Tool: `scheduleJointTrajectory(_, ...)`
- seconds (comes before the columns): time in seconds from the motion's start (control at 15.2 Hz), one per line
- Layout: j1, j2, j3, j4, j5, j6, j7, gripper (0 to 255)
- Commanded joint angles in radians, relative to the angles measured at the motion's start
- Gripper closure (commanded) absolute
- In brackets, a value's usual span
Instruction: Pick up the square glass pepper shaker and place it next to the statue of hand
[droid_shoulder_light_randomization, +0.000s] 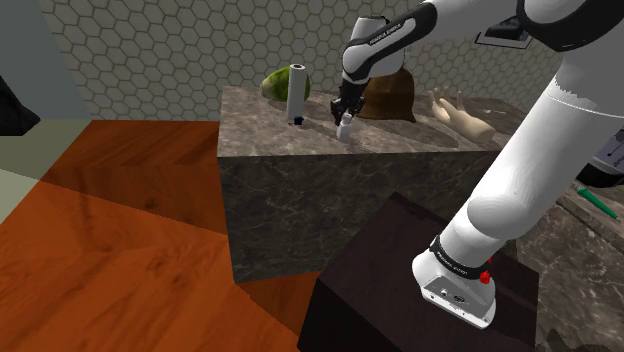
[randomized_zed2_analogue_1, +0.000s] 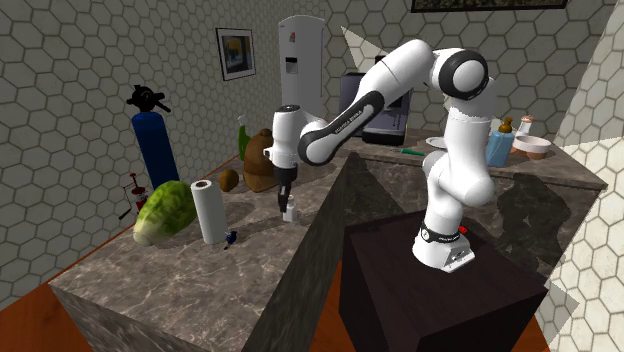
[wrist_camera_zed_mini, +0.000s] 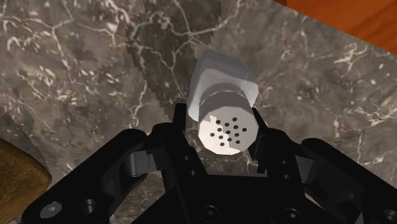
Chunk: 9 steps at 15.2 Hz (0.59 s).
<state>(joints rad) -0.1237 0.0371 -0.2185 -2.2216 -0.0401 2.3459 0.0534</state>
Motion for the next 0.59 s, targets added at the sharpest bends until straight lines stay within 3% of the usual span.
scheduleJointTrajectory(0.0, 0.001, -0.017, 0.0, 0.01, -0.004, -0.027, 0.003, 255)
scheduleJointTrajectory(0.53, 0.002, -0.069, 0.002, 0.065, -0.015, -0.133, 0.008, 255)
